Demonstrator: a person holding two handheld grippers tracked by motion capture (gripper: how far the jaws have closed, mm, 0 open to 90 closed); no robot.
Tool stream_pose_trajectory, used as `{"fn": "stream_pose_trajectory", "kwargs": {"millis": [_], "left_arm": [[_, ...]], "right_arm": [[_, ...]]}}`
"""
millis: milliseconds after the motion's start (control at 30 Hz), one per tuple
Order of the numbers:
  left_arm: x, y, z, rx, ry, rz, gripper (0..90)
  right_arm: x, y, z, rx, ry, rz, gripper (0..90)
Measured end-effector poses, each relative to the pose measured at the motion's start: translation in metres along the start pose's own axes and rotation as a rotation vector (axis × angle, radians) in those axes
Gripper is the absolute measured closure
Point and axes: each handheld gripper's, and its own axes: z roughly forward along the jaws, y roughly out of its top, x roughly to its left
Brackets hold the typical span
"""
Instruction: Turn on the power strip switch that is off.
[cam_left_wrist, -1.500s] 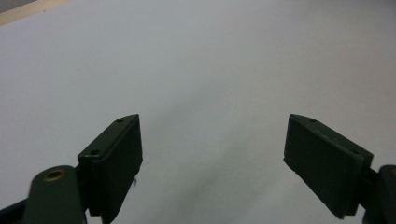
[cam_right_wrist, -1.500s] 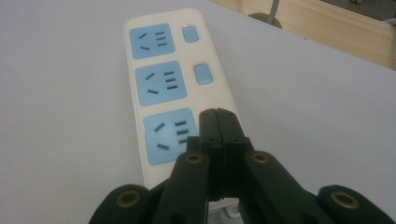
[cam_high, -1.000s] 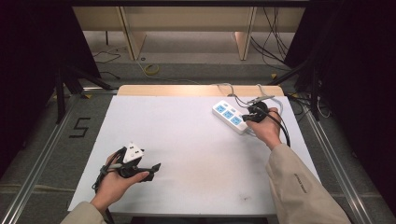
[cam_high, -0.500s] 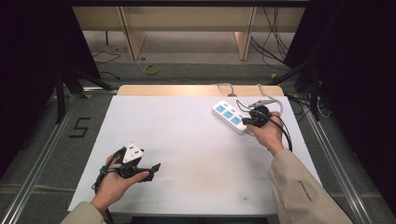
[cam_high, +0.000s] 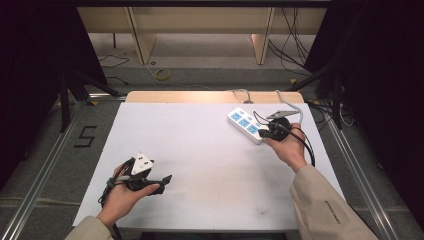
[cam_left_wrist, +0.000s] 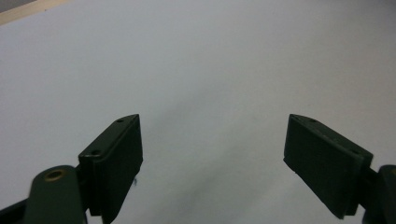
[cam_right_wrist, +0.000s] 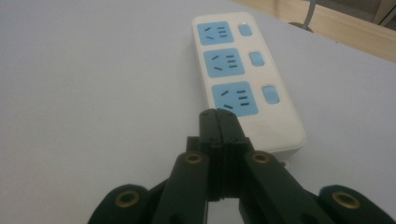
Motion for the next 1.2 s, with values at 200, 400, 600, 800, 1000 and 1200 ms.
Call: {"fn": "stream_pose_trajectory", "kwargs": {"millis": [200,400,600,800,1000,1200], "left_arm": [[0.0,0.0,0.0,0.002,0.0,0.003,19.4],[0.0,0.0,0.0,0.002,-0.001,0.003,19.4],[0.0,0.0,0.0,0.001,0.0,0.003,19.4],[0.0,0.0,-0.001,0.001,-0.001,0.003,19.4],[0.0,0.0,-0.001,0.001,-0.003,0.001,19.4],[0.0,-0.001,-0.001,0.003,-0.004,-0.003,19.3]], "right_arm": [[0.007,-0.008,-0.005,-0.002,0.021,-0.004,90.0],[0.013,-0.014,-0.009,-0.015,0.037,-0.001,89.7],[0.019,-0.017,-0.014,-0.022,0.051,-0.009,88.3],[0.026,-0.023,-0.02,-0.031,0.065,-0.007,85.8],[0.031,-0.031,-0.028,-0.052,0.078,-0.002,80.3],[0.039,-0.042,-0.035,-0.069,0.09,-0.013,69.3]]}}
